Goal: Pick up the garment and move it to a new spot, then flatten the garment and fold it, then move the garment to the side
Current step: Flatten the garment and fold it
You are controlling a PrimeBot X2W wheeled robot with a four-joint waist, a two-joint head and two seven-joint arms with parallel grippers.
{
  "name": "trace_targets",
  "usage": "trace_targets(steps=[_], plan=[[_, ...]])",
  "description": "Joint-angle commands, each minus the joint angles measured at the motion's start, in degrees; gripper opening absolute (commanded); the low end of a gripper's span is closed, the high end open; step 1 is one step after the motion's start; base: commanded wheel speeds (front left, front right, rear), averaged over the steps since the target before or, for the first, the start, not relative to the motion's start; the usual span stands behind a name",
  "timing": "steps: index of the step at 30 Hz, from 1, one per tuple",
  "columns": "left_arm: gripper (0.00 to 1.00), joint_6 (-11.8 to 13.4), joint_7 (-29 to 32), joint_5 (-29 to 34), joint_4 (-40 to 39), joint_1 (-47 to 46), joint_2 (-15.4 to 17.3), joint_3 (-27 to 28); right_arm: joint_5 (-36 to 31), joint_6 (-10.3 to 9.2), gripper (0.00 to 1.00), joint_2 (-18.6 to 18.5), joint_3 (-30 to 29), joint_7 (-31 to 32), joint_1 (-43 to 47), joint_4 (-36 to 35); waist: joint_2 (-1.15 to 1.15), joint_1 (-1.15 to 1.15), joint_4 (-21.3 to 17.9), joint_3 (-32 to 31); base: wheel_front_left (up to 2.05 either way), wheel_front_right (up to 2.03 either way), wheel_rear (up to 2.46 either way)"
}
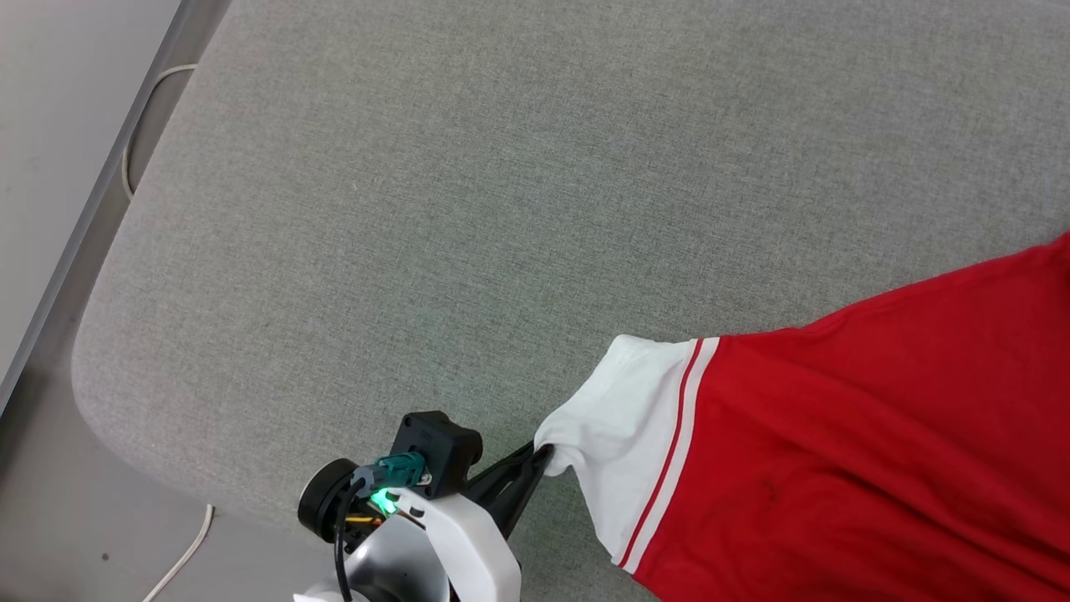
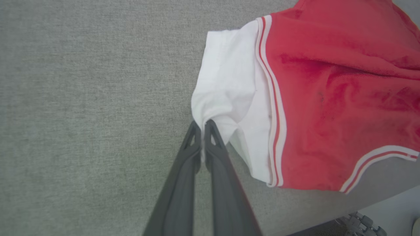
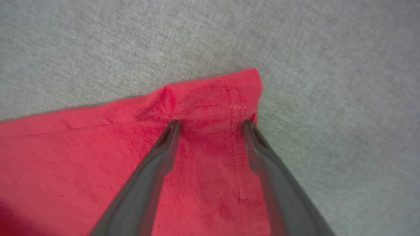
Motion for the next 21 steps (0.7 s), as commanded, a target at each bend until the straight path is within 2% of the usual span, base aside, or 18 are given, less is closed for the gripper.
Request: trace_targets(steps=[1,2,3,11,21], plan=[[0.00,0.3,-0.5,0.3,0.1,-0.8,-0.2,-0.1,1.0,-0.01,0.78,1.5,2.5,1.5,4.6,1.7,0.00,0.00,0.0,0.1,0.00,0.00,0.00],[0.00,0.3,-0.4,0.2,0.1,-0.9,-0.3,-0.1,1.4,-0.01,0.17,1.3,3.2,1.6,5.0,1.6,0.00,0.00,0.0,0.1,0.00,0.00,0.00],[0.00,0.4,-0.5,0.2,0.2,-0.9,-0.3,-0.1,1.9,0.00,0.00,1.2,3.8,1.7,5.3,1.5,0.00,0.00,0.0,0.1,0.00,0.00,0.00],[0.00,0.6,-0.8,-0.4,1.3,-0.9,0.1,0.5,3.5,-0.01,0.00,1.4,3.8,-2.9,3.4,1.7,0.00,0.00,-1.3,-2.1,0.00,0.00,0.00],[0.00,1.5,-2.3,-0.7,3.3,-0.4,1.8,2.9,5.6,-0.01,0.00,2.0,5.1,-15.2,2.0,0.8,0.00,0.00,-6.1,-9.4,0.00,0.00,0.00]])
